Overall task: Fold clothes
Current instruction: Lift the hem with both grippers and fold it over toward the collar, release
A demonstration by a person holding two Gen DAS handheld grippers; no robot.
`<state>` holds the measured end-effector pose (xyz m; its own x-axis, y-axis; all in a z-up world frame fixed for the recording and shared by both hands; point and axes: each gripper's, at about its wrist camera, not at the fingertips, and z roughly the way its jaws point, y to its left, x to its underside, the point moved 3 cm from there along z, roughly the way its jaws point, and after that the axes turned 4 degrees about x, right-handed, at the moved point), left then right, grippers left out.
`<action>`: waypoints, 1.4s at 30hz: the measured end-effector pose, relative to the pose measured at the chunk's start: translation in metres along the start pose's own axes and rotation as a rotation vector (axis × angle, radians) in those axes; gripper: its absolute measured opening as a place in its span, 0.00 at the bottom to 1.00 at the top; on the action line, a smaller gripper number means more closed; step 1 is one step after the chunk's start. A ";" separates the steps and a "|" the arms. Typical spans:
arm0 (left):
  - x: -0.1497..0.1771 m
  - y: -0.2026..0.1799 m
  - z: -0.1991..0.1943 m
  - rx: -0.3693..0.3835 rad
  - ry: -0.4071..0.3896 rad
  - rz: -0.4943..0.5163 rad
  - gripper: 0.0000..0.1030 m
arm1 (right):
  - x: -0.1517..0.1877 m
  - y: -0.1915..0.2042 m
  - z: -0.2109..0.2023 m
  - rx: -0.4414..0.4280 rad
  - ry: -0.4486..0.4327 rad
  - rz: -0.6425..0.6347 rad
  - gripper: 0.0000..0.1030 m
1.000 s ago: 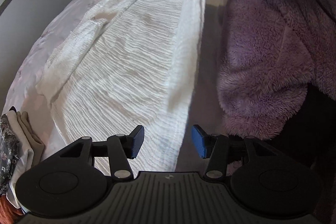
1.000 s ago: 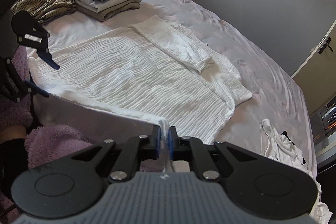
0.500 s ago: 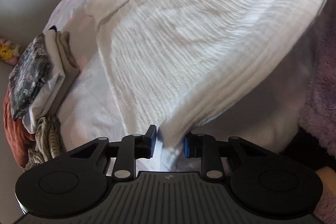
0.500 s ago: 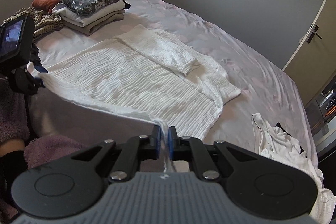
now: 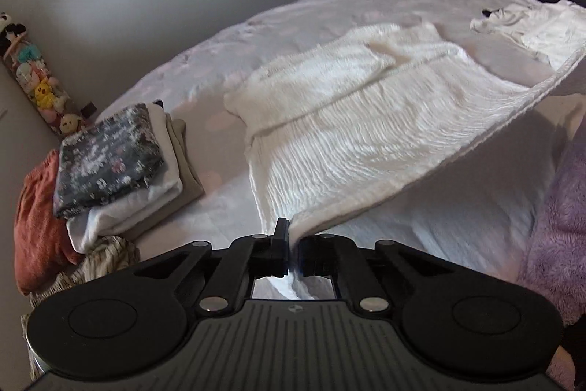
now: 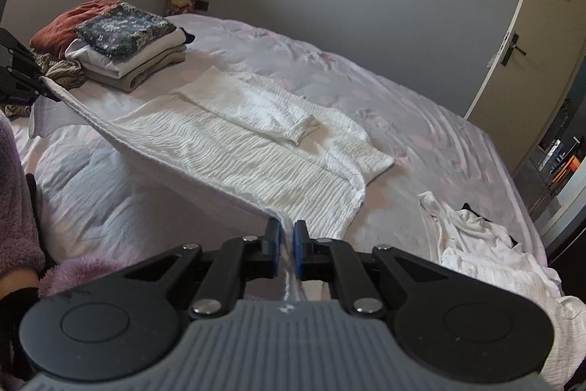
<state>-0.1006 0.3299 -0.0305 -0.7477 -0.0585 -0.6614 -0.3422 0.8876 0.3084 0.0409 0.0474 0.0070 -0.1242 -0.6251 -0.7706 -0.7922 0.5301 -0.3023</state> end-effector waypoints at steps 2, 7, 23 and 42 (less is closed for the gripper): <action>-0.007 0.002 -0.015 -0.019 -0.053 0.014 0.03 | -0.003 -0.001 -0.013 0.036 -0.050 0.003 0.08; -0.022 -0.001 -0.051 -0.072 -0.152 0.086 0.02 | -0.012 -0.001 -0.047 0.091 -0.162 0.010 0.07; -0.027 -0.016 -0.166 -0.119 -0.352 0.179 0.02 | -0.015 0.005 -0.172 0.193 -0.384 0.002 0.07; -0.072 0.015 -0.047 -0.107 -0.184 0.238 0.02 | -0.060 -0.017 -0.044 0.191 -0.256 -0.024 0.07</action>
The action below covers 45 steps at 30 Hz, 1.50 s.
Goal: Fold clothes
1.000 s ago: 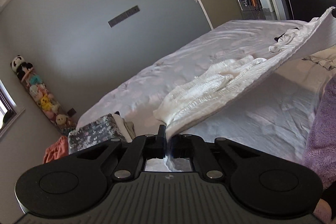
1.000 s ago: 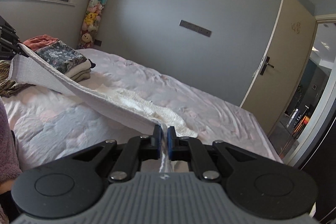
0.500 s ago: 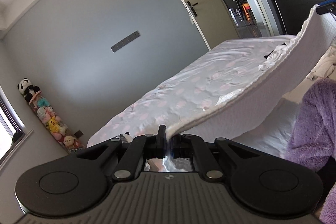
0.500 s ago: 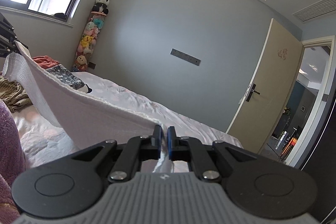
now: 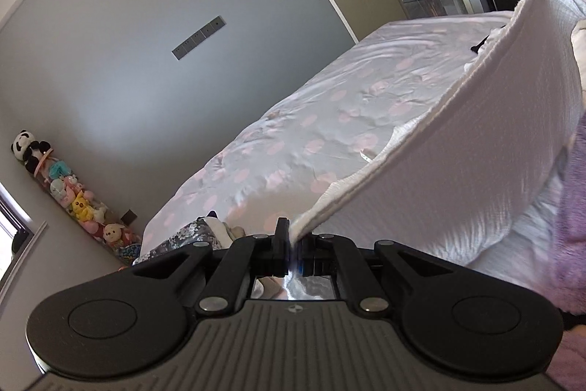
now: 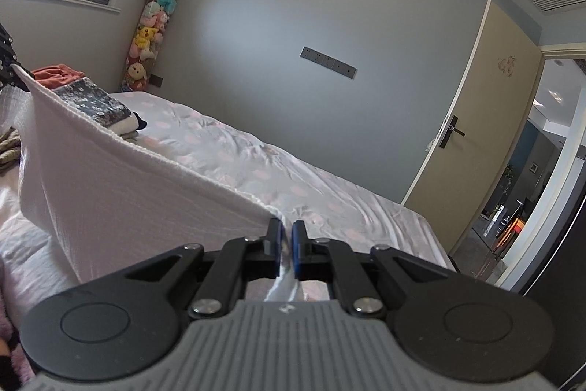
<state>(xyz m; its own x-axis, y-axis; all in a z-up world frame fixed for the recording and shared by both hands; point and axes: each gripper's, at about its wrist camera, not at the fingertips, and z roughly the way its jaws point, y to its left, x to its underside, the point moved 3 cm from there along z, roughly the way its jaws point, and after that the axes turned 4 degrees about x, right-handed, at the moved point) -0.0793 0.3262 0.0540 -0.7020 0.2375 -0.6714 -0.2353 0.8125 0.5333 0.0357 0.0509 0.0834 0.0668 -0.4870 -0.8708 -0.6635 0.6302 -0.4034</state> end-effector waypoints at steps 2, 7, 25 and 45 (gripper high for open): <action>-0.006 0.007 0.019 0.002 0.013 -0.002 0.02 | -0.005 -0.002 0.026 0.001 0.010 -0.006 0.07; -0.020 0.025 0.074 0.011 0.055 0.004 0.03 | -0.016 -0.005 0.098 -0.005 0.042 -0.006 0.07; 0.014 0.024 0.347 0.132 0.327 -0.029 0.03 | 0.064 0.028 0.385 -0.026 0.308 0.068 0.07; 0.033 0.057 0.379 0.149 0.303 -0.239 0.43 | 0.099 0.023 0.440 -0.013 0.420 0.258 0.42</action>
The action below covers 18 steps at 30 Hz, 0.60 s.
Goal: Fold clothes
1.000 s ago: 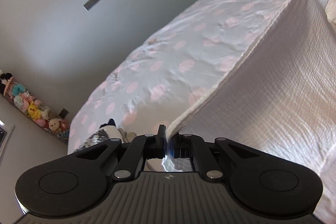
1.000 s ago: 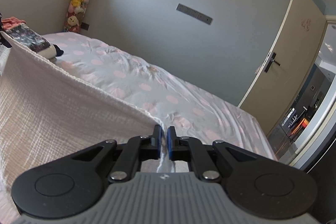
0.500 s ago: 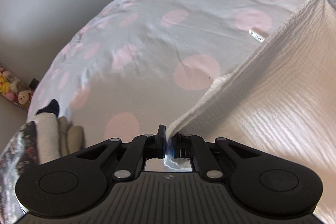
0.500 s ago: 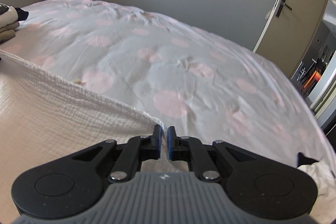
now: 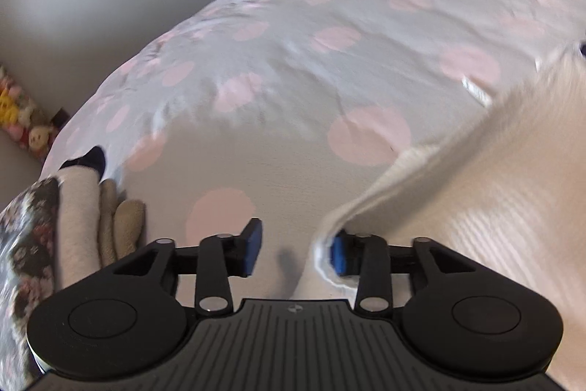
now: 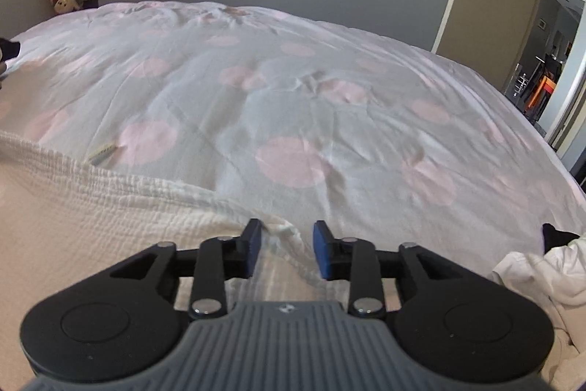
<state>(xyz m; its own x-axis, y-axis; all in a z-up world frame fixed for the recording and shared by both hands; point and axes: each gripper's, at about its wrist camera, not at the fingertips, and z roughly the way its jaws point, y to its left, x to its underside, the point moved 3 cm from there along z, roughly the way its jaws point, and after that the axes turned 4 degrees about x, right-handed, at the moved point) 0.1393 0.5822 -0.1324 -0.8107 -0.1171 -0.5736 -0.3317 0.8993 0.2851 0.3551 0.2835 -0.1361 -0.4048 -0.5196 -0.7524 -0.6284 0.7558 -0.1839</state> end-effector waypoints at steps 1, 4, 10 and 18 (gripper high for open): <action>-0.001 0.006 -0.008 -0.001 -0.009 -0.027 0.45 | -0.002 -0.004 -0.008 0.003 -0.006 0.020 0.43; -0.003 0.019 -0.034 -0.024 -0.020 -0.084 0.46 | -0.002 -0.016 -0.036 0.000 -0.009 0.083 0.44; 0.007 0.030 -0.082 -0.039 -0.016 -0.182 0.46 | 0.025 -0.029 -0.096 -0.021 0.013 0.172 0.47; 0.086 0.010 -0.139 0.030 0.008 -0.369 0.46 | 0.101 -0.066 -0.155 0.018 0.101 0.432 0.48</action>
<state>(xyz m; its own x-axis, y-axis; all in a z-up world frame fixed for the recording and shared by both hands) -0.0007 0.5222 -0.0724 -0.6432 -0.4390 -0.6274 -0.5880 0.8080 0.0375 0.2530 0.1192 -0.1023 -0.6909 -0.1905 -0.6974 -0.3764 0.9184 0.1220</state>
